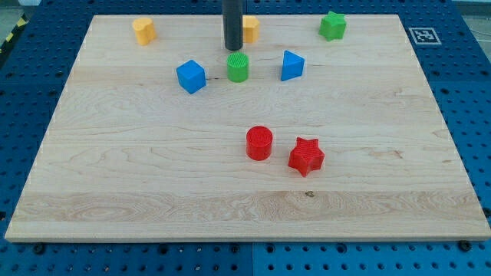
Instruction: Push the green star into the blue triangle
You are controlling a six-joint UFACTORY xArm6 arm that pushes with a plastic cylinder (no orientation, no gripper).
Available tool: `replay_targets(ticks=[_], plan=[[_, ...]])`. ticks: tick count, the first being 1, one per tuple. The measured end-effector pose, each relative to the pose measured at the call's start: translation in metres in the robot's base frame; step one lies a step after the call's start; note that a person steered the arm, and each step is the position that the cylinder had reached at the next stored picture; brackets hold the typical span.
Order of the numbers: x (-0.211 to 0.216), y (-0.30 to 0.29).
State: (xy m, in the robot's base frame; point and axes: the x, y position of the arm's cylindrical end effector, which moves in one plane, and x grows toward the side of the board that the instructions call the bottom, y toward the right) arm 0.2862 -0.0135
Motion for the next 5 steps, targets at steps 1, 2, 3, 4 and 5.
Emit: replay_targets(ticks=[1, 2, 3, 4, 5], plan=[[0.017, 0.055], [0.023, 0.077], [0.005, 0.099], [-0.03, 0.101], [-0.068, 0.103]])
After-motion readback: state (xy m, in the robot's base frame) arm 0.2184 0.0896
